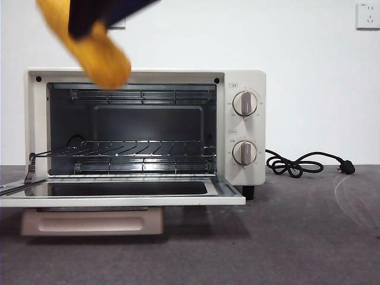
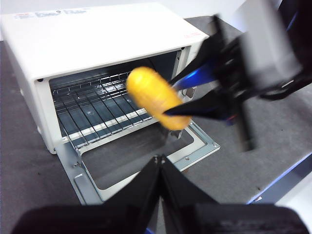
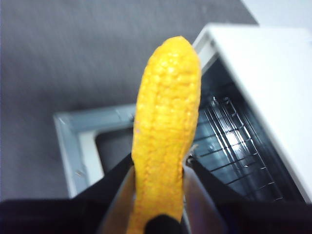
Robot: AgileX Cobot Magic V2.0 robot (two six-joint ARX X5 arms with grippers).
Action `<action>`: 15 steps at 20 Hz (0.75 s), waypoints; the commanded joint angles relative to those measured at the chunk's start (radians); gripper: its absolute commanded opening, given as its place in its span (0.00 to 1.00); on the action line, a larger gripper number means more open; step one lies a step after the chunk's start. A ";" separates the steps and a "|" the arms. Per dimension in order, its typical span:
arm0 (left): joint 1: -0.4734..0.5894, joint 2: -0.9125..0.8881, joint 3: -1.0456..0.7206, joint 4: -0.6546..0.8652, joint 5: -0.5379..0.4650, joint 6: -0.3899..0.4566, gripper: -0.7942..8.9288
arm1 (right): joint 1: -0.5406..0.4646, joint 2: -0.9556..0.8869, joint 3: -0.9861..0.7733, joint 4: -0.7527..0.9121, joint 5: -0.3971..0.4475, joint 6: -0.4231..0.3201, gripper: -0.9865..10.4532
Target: Take the corn from the table,put the corn in the oven
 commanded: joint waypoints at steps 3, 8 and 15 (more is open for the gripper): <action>-0.003 -0.005 0.047 -0.018 -0.003 -0.009 0.08 | 0.000 0.117 0.002 0.094 0.172 -0.198 0.08; -0.004 -0.005 0.080 -0.035 -0.003 -0.009 0.08 | -0.007 0.216 0.003 0.237 0.317 -0.339 0.08; -0.003 -0.005 0.085 -0.073 -0.003 -0.009 0.08 | -0.034 0.293 0.003 0.409 0.319 -0.482 0.08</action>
